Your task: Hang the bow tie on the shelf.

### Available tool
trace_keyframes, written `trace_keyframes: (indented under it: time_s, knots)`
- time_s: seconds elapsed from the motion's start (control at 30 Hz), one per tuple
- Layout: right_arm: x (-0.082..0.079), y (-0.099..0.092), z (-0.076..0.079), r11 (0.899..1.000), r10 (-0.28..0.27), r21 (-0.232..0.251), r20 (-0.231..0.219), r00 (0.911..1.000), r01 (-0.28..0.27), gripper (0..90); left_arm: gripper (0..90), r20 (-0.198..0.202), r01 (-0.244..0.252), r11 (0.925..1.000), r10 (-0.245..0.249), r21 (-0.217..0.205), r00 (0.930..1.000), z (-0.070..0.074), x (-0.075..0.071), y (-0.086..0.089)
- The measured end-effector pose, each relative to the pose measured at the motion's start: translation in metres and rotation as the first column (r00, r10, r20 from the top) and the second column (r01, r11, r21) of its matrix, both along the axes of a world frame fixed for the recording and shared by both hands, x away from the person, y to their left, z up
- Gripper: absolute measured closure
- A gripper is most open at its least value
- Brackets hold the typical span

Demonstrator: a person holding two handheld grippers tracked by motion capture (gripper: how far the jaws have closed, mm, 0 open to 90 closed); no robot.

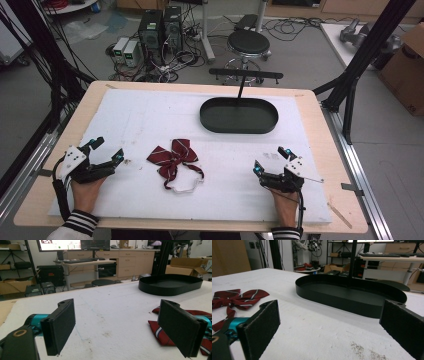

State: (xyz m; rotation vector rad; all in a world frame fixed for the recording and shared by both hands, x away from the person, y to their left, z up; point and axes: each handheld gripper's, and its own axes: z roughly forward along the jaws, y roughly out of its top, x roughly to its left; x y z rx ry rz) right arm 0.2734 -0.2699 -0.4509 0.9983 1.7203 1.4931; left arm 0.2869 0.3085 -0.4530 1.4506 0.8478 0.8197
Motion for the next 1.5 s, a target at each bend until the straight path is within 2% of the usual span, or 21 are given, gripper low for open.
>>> trace_keyframes:
  time_s: [0.13, 0.37, 0.5, 0.63, 0.77, 0.8, 0.87, 0.97, 1.0, 1.07, 1.1, 1.13, 1.17, 1.2, 1.27, 1.3, 1.33, 1.37, 1.4, 1.43, 1.5]
  knots:
    - [0.001, 0.000, 0.002, 1.000, 0.009, 0.002, -0.035, 0.9993, -0.009, 2.1, 15.2, 0.001, 0.001, 1.0000, -0.001, 0.001, 1.0000, 0.000, 0.000, 0.000]
    - [0.000, 0.004, 0.016, 0.999, 0.043, 0.013, -0.025, 0.9988, -0.043, 2.1, 15.1, 0.000, 0.000, 1.0000, 0.000, -0.001, 1.0000, 0.000, 0.000, 0.000]
    - [0.002, 0.019, 0.036, 0.995, 0.100, -0.002, -0.021, 0.9947, -0.100, 2.1, 15.2, 0.000, -0.001, 1.0000, 0.001, 0.000, 1.0000, 0.000, 0.000, 0.000]
    - [0.004, 0.036, 0.053, 0.980, 0.198, -0.021, -0.027, 0.9797, -0.199, 2.1, 15.1, 0.001, -0.002, 1.0000, 0.002, 0.000, 1.0000, 0.000, 0.000, 0.000]
    - [0.007, 0.057, 0.066, 0.949, 0.303, -0.071, -0.060, 0.9512, -0.307, 2.1, 15.1, 0.001, -0.002, 1.0000, 0.002, 0.001, 1.0000, 0.000, 0.000, 0.000]
    - [0.007, 0.057, 0.066, 0.949, 0.303, -0.071, -0.060, 0.9512, -0.307, 2.1, 15.1, 0.001, -0.002, 1.0000, 0.002, 0.001, 1.0000, 0.000, 0.000, 0.000]
    - [0.010, 0.072, 0.074, 0.927, 0.358, -0.092, -0.082, 0.9302, -0.365, 2.1, 15.1, 0.001, -0.002, 1.0000, 0.002, 0.000, 1.0000, 0.000, 0.000, 0.000]
    - [0.012, 0.080, 0.078, 0.916, 0.381, -0.098, -0.084, 0.9207, -0.388, 2.1, 15.1, 0.001, -0.002, 1.0000, 0.002, 0.001, 1.0000, 0.000, 0.000, 0.000]
    - [0.014, 0.088, 0.080, 0.904, 0.406, -0.107, -0.095, 0.9091, -0.414, 2.1, 15.1, 0.002, -0.002, 1.0000, 0.002, 0.002, 1.0000, 0.000, 0.000, 0.000]
    - [0.015, 0.092, 0.081, 0.896, 0.420, -0.112, -0.101, 0.9021, -0.429, 2.1, 15.2, 0.001, -0.003, 1.0000, 0.003, 0.001, 1.0000, 0.000, 0.000, 0.000]
    - [0.017, 0.102, 0.083, 0.874, 0.452, -0.133, -0.127, 0.8826, -0.467, 2.1, 15.1, 0.002, -0.003, 1.0000, 0.003, 0.000, 1.0000, 0.000, 0.000, 0.000]
    - [0.017, 0.105, 0.084, 0.864, 0.466, -0.140, -0.137, 0.8740, -0.483, 2.1, 15.1, 0.001, -0.004, 1.0000, 0.004, -0.001, 1.0000, 0.000, 0.000, 0.000]
    - [0.017, 0.105, 0.084, 0.864, 0.466, -0.140, -0.137, 0.8740, -0.483, 2.1, 15.1, 0.001, -0.004, 1.0000, 0.004, -0.001, 1.0000, 0.000, 0.000, 0.000]
    - [0.018, 0.115, 0.086, 0.840, 0.495, -0.164, -0.157, 0.8545, -0.517, 2.2, 15.1, 0.001, -0.004, 1.0000, 0.004, -0.001, 1.0000, 0.000, 0.000, 0.000]
    - [0.019, 0.124, 0.086, 0.813, 0.528, -0.180, -0.175, 0.8312, -0.554, 2.4, 15.1, 0.002, -0.004, 1.0000, 0.004, 0.000, 1.0000, 0.000, 0.000, 0.000]
    - [0.019, 0.124, 0.086, 0.813, 0.528, -0.180, -0.175, 0.8312, -0.554, 2.4, 15.1, 0.002, -0.004, 1.0000, 0.004, 0.000, 1.0000, 0.000, 0.000, 0.000]
    - [0.020, 0.134, 0.086, 0.789, 0.548, -0.197, -0.202, 0.8120, -0.581, 2.6, 15.1, 0.002, -0.005, 1.0000, 0.005, 0.001, 1.0000, 0.000, 0.000, 0.000]
    - [0.020, 0.139, 0.086, 0.779, 0.556, -0.205, -0.212, 0.8038, -0.593, 3.4, 15.1, 0.003, -0.006, 1.0000, 0.006, 0.002, 1.0000, 0.000, 0.000, 0.000]
    - [0.020, 0.139, 0.086, 0.779, 0.556, -0.205, -0.212, 0.8038, -0.593, 3.4, 15.1, 0.003, -0.006, 1.0000, 0.006, 0.002, 1.0000, 0.000, 0.000, 0.000]
    - [0.021, 0.147, 0.086, 0.753, 0.577, -0.220, -0.233, 0.7829, -0.620, 4.8, 15.1, 0.004, -0.007, 1.0000, 0.007, 0.001, 1.0000, 0.000, 0.000, 0.000]
    - [0.021, 0.150, 0.085, 0.746, 0.582, -0.224, -0.238, 0.7778, -0.627, 4.8, 15.1, 0.004, -0.008, 1.0000, 0.008, 0.001, 1.0000, 0.000, -0.001, 0.000]
